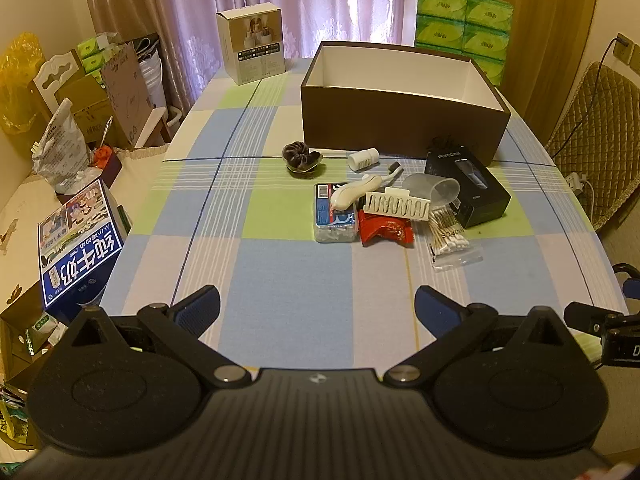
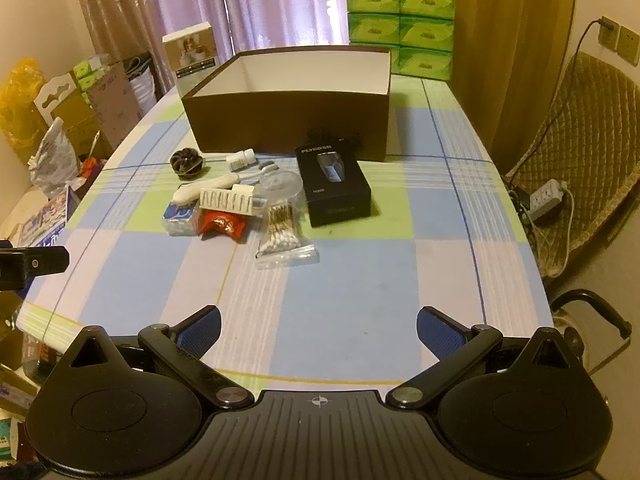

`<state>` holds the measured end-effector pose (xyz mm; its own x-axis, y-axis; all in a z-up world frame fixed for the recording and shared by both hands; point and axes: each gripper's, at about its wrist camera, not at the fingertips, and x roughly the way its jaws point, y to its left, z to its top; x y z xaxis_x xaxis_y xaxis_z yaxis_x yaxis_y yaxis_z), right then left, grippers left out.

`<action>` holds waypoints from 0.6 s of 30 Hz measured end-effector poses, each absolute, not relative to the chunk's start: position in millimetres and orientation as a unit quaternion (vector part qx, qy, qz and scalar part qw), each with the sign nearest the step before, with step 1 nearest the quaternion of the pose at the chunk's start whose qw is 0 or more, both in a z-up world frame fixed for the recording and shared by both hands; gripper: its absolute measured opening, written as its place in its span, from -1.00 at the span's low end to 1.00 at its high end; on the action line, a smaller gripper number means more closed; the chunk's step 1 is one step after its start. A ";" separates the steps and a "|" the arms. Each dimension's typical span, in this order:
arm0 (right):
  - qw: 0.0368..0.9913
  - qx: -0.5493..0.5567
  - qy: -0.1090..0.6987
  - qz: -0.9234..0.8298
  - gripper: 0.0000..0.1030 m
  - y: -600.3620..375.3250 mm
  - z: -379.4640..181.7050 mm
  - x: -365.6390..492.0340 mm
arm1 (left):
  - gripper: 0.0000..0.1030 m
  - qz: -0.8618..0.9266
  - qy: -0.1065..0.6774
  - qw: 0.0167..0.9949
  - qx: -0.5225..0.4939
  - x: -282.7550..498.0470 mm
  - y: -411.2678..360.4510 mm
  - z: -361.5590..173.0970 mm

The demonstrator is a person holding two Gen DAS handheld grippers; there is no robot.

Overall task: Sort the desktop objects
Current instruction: 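Move both tools toward the items in front of the brown box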

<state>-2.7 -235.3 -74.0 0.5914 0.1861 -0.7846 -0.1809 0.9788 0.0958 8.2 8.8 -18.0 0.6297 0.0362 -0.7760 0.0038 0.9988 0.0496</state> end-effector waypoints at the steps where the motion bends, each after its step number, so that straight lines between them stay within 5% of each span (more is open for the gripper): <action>1: 0.892 0.002 0.440 0.103 0.97 -235.0 -73.8 -2.2 | 0.98 0.009 0.431 0.902 0.023 9.8 8.4 -18.3; 18: 0.889 -0.003 0.446 0.106 0.97 -236.9 -75.3 11.5 | 0.98 0.007 0.441 0.897 0.017 26.3 5.9 -21.4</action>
